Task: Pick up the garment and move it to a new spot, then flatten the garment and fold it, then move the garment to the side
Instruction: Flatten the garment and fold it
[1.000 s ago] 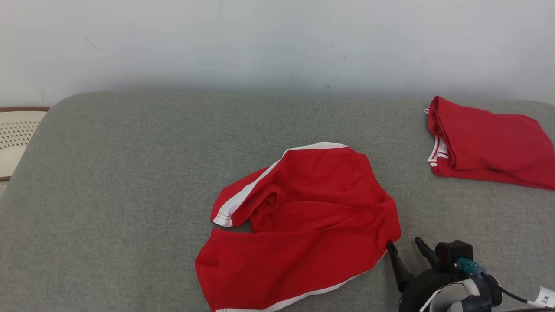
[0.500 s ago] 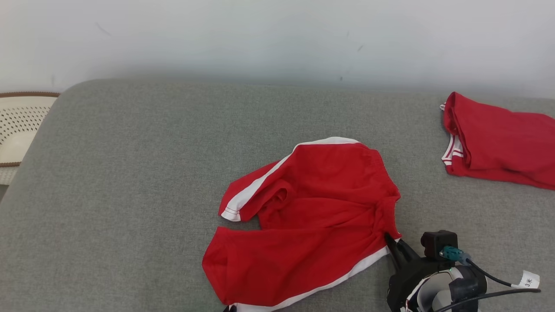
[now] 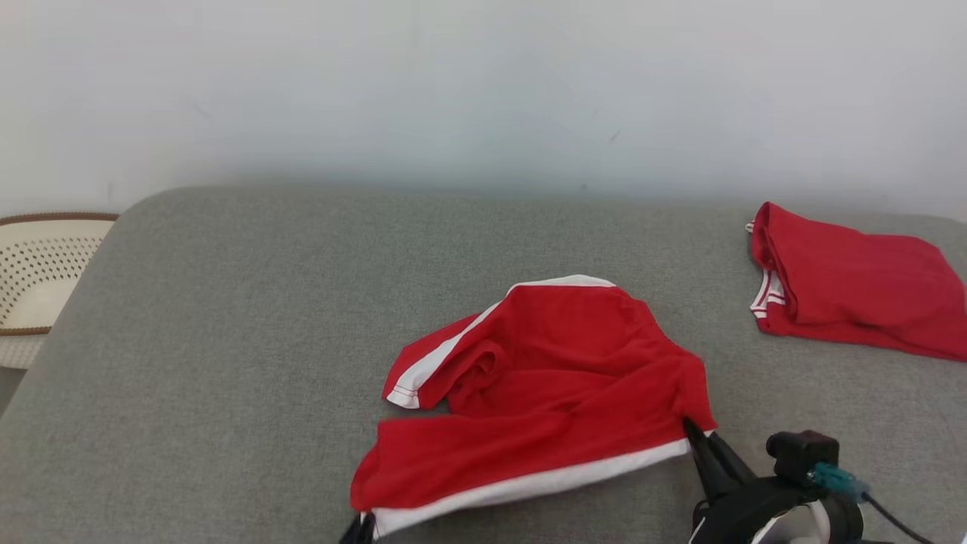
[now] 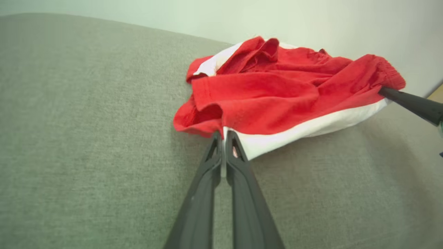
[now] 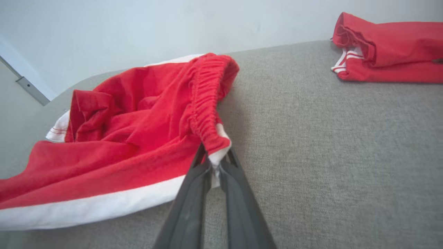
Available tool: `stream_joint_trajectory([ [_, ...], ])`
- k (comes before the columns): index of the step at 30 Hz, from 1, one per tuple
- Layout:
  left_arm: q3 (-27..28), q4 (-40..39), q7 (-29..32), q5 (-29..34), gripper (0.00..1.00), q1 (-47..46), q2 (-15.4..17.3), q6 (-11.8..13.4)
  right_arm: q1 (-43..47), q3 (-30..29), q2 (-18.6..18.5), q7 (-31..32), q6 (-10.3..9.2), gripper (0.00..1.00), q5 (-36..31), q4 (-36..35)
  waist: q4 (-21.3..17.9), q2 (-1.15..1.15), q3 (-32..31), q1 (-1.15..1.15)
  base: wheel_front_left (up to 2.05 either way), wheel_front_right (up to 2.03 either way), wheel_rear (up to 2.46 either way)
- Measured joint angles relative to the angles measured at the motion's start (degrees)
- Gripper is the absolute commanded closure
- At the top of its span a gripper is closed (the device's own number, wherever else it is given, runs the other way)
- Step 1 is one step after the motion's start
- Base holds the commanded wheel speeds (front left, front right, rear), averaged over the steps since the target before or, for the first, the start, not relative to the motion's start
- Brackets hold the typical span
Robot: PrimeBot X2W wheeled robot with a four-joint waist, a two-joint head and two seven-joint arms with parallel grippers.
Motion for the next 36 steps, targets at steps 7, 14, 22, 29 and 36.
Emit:
stream_joint_trajectory([
  [7,1.2,-10.2,4.9,1.3,1.0,-5.2,4.9,-0.6,0.7,-1.1,-2.5,6.4,-0.01,1.0,5.1,-13.9,-1.2,0.0,-0.6,0.0,0.0,0.0,0.0],
  [14,1.4,-11.3,12.2,2.5,1.0,-20.3,9.3,-3.6,-8.9,-3.0,-1.4,14.1,-0.01,1.0,4.8,-15.9,-2.9,0.0,0.8,0.0,0.0,0.0,0.0],
  [22,0.2,-1.2,17.4,-0.9,1.0,-47.2,12.6,-5.8,-34.2,-7.4,4.1,23.0,-0.01,1.0,10.3,-4.9,-4.2,0.0,7.0,0.01,0.0,0.0,0.0],
  [29,-4.1,11.6,16.6,-5.5,1.0,-71.2,12.4,-6.1,-57.7,-13.8,6.8,24.7,-0.02,1.0,12.7,9.1,-4.4,0.01,14.4,0.02,0.0,0.0,0.0],
  [36,-8.3,23.0,12.8,-6.5,1.0,-88.7,11.9,-6.1,-73.1,-18.1,9.2,21.4,-0.02,1.0,11.9,22.0,-4.5,0.01,20.2,0.03,0.0,0.0,0.0],
])
